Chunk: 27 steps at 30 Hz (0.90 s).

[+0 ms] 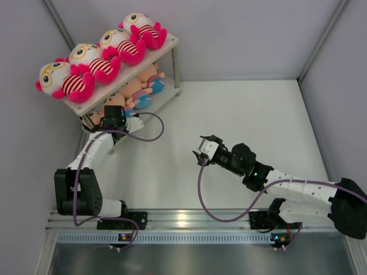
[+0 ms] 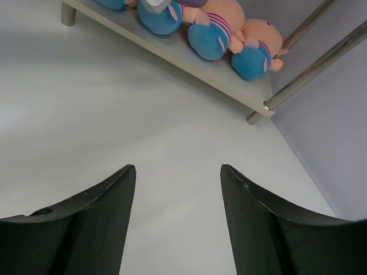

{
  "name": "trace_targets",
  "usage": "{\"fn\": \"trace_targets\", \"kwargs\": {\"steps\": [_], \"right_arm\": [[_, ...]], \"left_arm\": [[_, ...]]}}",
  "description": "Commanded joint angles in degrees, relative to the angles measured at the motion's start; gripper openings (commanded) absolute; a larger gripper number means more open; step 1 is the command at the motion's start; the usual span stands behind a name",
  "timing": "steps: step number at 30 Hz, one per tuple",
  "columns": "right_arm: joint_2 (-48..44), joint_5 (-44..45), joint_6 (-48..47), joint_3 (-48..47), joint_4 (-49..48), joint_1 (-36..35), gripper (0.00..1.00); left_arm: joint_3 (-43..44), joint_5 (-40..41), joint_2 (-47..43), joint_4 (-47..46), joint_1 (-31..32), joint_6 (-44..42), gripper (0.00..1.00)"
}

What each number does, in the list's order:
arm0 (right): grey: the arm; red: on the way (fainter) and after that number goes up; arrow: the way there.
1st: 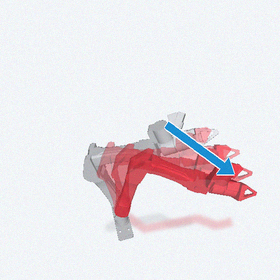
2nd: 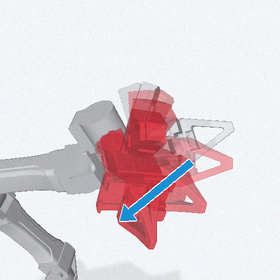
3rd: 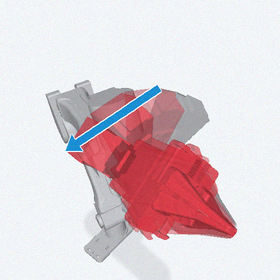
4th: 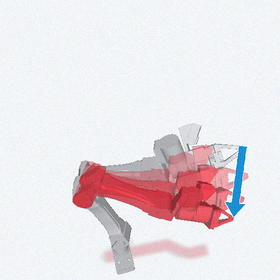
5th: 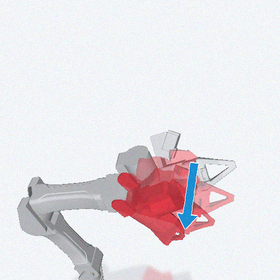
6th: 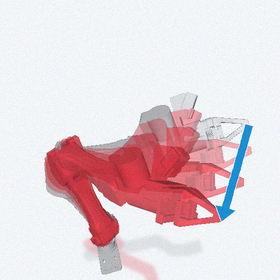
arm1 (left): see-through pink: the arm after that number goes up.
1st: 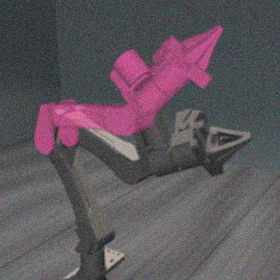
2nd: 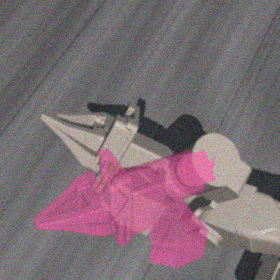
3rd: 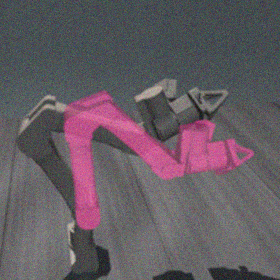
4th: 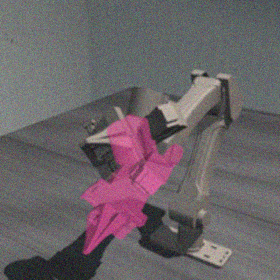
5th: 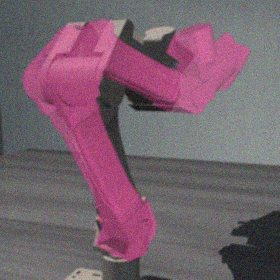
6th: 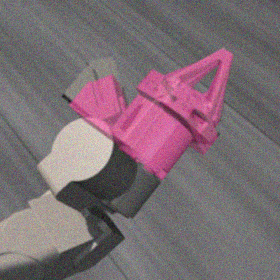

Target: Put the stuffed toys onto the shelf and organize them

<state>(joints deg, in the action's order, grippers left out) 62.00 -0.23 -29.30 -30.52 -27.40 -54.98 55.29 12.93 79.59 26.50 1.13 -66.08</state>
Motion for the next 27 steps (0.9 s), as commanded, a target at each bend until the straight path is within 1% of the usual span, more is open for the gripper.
{"fn": "trace_targets", "kwargs": {"steps": [1,2,3,5,6,7,9,11,12,13,14,15,17,18,19,22,23,24,26,27], "right_arm": [[-1.44,-0.12,1.09,-1.29,-0.2,0.31,0.62],[-1.27,-0.12,1.09,-1.29,-0.29,0.4,0.62],[-1.18,-0.12,1.09,-1.29,-0.2,0.31,0.62],[-0.74,-0.12,1.35,-1.47,-0.29,0.4,0.62],[-0.48,-0.12,1.52,-1.64,-0.37,0.31,0.62],[-0.3,-0.12,2.05,-1.73,-0.38,0.31,0.63],[0.84,2.24,2.58,-2.34,-0.29,0.31,0.64],[2.5,6.36,3.89,-3.66,0.32,0.4,0.65],[3.3,6.38,4.33,-4.36,0.94,0.4,0.66],[4.0,8.47,5.21,-5.07,1.55,0.49,0.66],[5.75,9.71,5.83,-6.81,2.6,0.49,0.67],[6.55,10.59,6.53,-7.7,4.87,0.84,0.67],[8.48,12.62,9.25,-10.16,7.17,1.45,0.67],[8.93,13.06,10.3,-10.61,8.66,2.24,0.67],[9.19,13.41,12.32,-11.04,9.11,2.77,0.67],[9.46,13.41,16.88,-12.01,10.69,5.58,0.68],[9.2,13.41,18.21,-12.36,11.22,6.37,0.68],[9.02,13.41,19.62,-12.45,11.83,8.47,0.68],[8.23,13.5,23.92,-12.72,14.38,10.94,0.68],[7.88,13.76,25.42,-12.63,15.26,13.47,0.69]], "left_arm": [[0.17,-0.54,0.92,-2.07,-0.69,-3.35,0.0],[0.35,-0.54,0.92,-2.07,-0.69,-3.18,0.0],[0.52,-0.36,1.0,-1.98,-0.69,-2.56,0.11],[0.52,-0.01,0.48,-1.89,-0.69,-2.03,0.4],[0.52,0.69,0.3,-1.98,-0.77,-1.33,0.63],[0.52,0.96,-0.22,-1.89,-0.69,-0.89,0.68],[0.7,1.48,-0.93,-1.72,-0.6,0.86,0.7],[1.31,1.49,-1.98,-1.37,0.01,3.14,0.71],[1.84,1.57,-1.98,-1.02,0.19,4.2,0.71],[2.36,1.66,-2.33,-0.67,0.54,5.6,0.71],[3.94,1.66,-2.6,-0.23,0.98,7.09,0.71],[5.08,1.4,-2.77,1.95,1.42,10.76,0.71],[7.63,-1.22,-3.91,5.65,3.35,15.0,0.71],[10.34,-2.89,-4.35,9.93,4.05,18.94,0.72],[11.67,-6.82,-5.4,12.41,5.54,20.8,0.72],[15.28,-12.56,-8.21,18.03,7.83,27.75,0.8],[15.72,-16.32,-8.92,18.93,8.1,29.42,0.83],[15.73,-17.66,-10.76,19.81,8.19,32.22,0.83],[13.46,-18.72,-13.13,21.57,8.19,35.48,0.85],[11.88,-18.56,-14.63,21.92,8.19,35.85,0.87]]}}
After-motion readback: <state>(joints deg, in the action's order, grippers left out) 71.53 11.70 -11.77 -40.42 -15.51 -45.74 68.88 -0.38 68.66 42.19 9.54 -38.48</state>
